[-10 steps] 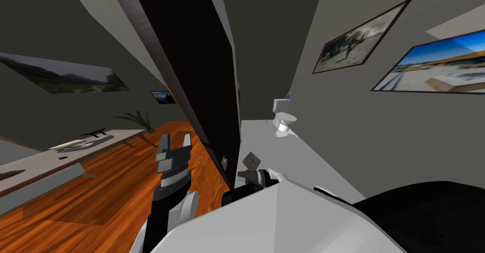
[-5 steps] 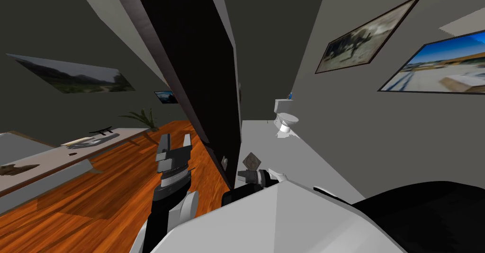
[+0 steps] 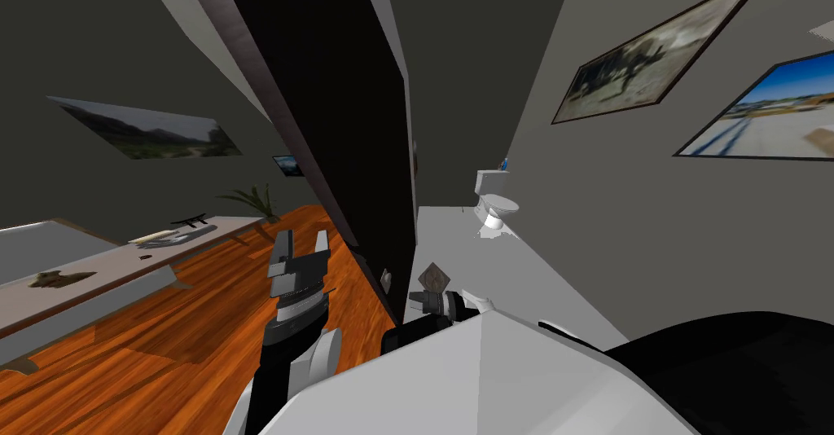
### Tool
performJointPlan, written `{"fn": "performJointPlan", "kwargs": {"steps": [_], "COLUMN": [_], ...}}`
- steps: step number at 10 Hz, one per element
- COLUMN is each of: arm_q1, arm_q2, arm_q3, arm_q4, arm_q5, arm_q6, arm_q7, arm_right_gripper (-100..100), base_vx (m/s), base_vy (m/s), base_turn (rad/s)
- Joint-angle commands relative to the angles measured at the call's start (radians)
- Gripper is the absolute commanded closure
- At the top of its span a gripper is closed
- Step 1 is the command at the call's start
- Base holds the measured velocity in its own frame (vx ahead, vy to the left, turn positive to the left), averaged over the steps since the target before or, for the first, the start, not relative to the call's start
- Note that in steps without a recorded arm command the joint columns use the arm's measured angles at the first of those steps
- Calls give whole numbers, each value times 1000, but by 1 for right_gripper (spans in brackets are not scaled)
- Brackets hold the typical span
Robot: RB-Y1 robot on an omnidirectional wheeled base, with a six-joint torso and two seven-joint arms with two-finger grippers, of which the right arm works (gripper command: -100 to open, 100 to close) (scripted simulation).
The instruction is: Push the door open
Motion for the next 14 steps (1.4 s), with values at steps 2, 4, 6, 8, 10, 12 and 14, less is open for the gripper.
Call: {"fn": "performJointPlan", "kwargs": {"steps": [2, 4, 6, 8, 10, 12, 14], "arm_q1": [0, 0, 0, 0, -1, -1, -1], "arm_q2": [0, 0, 0, 2, 2, 2, 2], "arm_q3": [0, 0, 0, -12, -13, -13, -13], "arm_q4": [0, 0, 0, 24, 27, 27, 27], "arm_q5": [0, 0, 0, -14, -16, -16, -16], "arm_q6": [0, 0, 0, 20, 23, 23, 23], "arm_q7": [0, 0, 0, 1, 1, 1, 1], "arm_right_gripper": [-100, -100, -100, -100, -100, -100, -100], "base_vx": [0, -1, -1, 27, 16, -4, -5], "base_vy": [0, 8, -5, -37, 19, -15, 2], "base_turn": [0, -12, 2, 138, 29, 6, -18]}}
